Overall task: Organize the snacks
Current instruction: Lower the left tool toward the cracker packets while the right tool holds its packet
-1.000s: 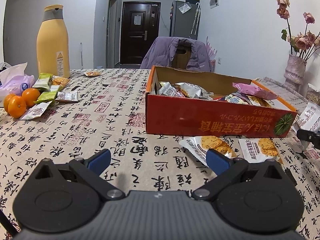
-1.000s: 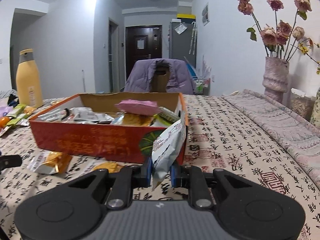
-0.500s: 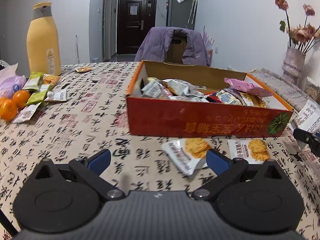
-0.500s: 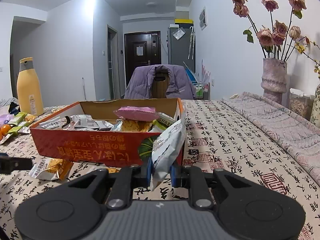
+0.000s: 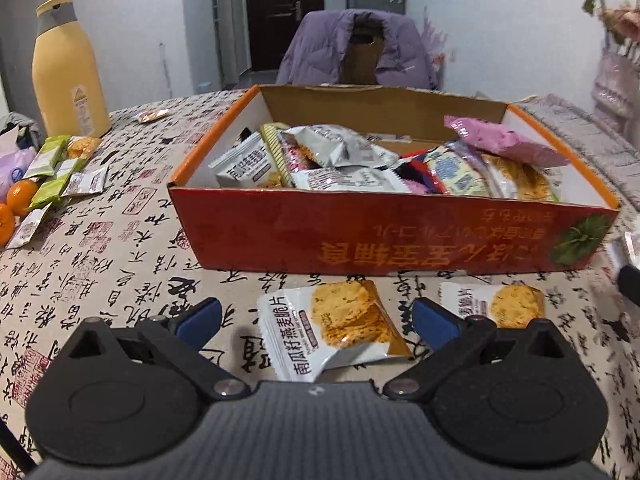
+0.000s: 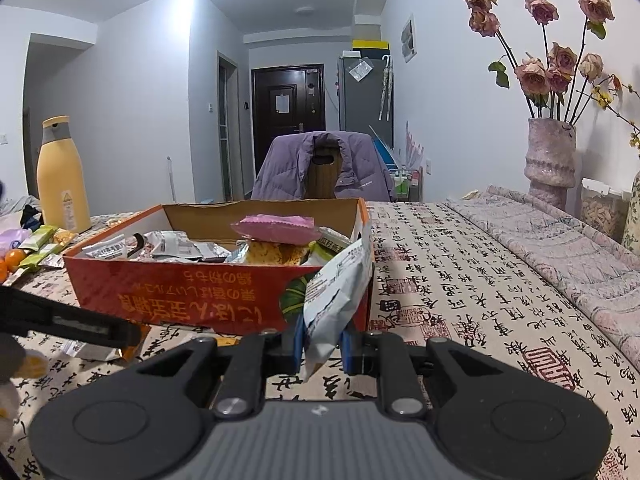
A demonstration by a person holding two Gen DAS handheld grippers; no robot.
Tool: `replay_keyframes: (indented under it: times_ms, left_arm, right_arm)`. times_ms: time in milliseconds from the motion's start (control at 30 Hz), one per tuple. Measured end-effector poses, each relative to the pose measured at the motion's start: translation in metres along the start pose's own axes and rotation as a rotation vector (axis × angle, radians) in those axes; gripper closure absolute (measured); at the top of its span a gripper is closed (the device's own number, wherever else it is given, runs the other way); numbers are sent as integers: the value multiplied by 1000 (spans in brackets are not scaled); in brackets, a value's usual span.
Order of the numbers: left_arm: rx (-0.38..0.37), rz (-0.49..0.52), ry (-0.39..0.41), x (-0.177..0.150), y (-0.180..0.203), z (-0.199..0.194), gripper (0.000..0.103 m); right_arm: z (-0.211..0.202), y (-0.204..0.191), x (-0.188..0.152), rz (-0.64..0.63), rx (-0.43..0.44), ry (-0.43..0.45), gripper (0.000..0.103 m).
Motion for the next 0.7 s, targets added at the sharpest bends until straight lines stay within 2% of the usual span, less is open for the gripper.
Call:
replay_keyframes:
  times_ms: [200,433,533,600,667,700]
  left_arm:
    - [21,-44,-56,-5,-3,15,0]
    - [20,-61,-39,-7,-4,15,1]
    - [13,-63,-23,-7,-3,12,9]
    - [11,-67,-10,-6,-5,9,23]
    - [3,-78,2,-6,-7,6,31]
    - [-5,-89,7,-6,-8,6,32]
  right_arm:
    - [-1,0,0,4,9,4,85]
    - [-1,1,1,8,15,7,85]
    - [-1,0,1,10,16,8,85]
    - [-1,0,1,9,16,7,85]
    - [-2,0,0,7,16,6,85]
    - [-2,-1,0,6,15,6,85]
Point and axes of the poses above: each gripper's, at about its wrist camera, not at the fingertips, and z roughly the way its jaws point, y to its right, x to its top, the point moved 8 cm from there along z, roughly the way its jaws point, and after that the axes turned 11 degrees about z, right-handed, at the moved point
